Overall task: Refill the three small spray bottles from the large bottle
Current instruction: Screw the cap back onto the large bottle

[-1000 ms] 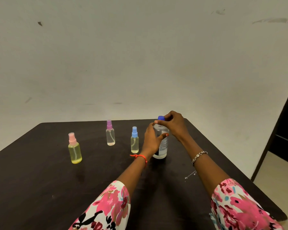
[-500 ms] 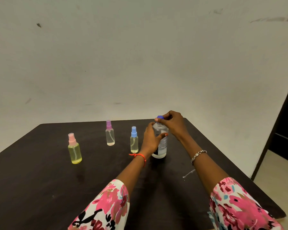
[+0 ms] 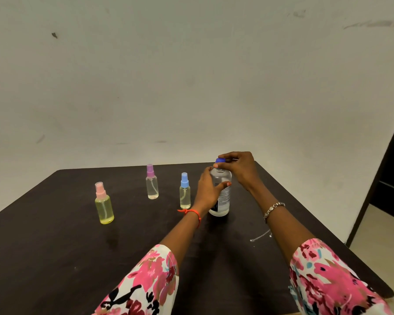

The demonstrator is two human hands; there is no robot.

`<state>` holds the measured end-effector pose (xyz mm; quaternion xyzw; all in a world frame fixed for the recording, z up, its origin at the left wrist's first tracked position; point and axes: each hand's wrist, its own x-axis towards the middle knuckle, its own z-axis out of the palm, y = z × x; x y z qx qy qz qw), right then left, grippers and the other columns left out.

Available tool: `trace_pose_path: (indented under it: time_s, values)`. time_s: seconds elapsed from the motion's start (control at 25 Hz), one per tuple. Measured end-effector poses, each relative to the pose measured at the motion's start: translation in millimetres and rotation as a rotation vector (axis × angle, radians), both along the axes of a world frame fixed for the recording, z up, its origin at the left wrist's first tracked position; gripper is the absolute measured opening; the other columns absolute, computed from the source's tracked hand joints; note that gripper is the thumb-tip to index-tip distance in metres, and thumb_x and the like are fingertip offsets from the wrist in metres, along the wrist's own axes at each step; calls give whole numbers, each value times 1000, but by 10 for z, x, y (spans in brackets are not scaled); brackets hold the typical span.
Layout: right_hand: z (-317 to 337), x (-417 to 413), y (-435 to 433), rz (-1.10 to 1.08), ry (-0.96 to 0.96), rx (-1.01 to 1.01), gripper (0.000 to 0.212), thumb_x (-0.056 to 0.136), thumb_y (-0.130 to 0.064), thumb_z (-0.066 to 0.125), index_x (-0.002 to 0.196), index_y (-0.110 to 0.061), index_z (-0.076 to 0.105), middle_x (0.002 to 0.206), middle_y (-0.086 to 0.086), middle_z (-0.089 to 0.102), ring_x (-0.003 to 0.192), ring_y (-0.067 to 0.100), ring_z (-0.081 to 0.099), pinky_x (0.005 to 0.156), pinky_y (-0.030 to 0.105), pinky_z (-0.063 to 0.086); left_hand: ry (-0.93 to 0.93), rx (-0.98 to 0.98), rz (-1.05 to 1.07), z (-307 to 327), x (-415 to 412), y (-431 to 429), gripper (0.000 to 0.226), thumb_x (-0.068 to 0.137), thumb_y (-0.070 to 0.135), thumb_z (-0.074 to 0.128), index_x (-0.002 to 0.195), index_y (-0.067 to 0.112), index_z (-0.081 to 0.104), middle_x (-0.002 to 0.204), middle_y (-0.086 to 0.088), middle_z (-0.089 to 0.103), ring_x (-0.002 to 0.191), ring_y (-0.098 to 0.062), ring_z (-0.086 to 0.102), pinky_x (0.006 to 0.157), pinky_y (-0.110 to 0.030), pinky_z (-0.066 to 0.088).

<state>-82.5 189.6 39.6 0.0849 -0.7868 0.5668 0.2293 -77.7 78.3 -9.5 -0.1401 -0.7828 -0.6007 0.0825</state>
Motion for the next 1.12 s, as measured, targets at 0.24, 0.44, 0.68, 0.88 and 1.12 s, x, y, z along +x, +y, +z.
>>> trace_pose_path:
  time_s: [0.24,0.44,0.68,0.88,1.12]
  values:
    - [53,11,107,87,-109,150,42,76,-16,72,116,-8,59,114,9,63,100,20,60,83,23,49,-14,-11,-11,-1,-10,3,60,81,19,68,131,11,38,133,-12,48,124,-25,47,103,-37,41]
    - [36,91,150,200,-96,59,38,80,0,64,117,-1,59,118,17,63,100,16,59,74,7,50,-9,-24,1,-8,-17,6,59,81,18,68,130,10,38,131,-12,50,121,-26,49,100,-35,42]
    - [-66,45,27,-43,-46,70,35,64,-12,82,91,-1,62,94,18,68,84,26,66,79,35,56,-17,-27,-1,-13,-6,4,60,81,19,68,132,11,37,133,-12,48,122,-25,48,102,-36,43]
    - [50,81,118,207,-115,72,42,81,-6,66,121,-7,56,119,10,61,104,18,60,74,11,52,-21,-29,-12,-14,-3,-4,62,81,18,68,133,10,35,134,-12,48,124,-26,47,103,-37,42]
    - [2,84,95,178,-47,51,31,82,1,61,113,-1,62,114,19,65,95,16,61,73,7,51,-30,-34,-5,-15,-10,-13,64,81,19,68,134,9,34,135,-13,47,124,-26,46,102,-35,41]
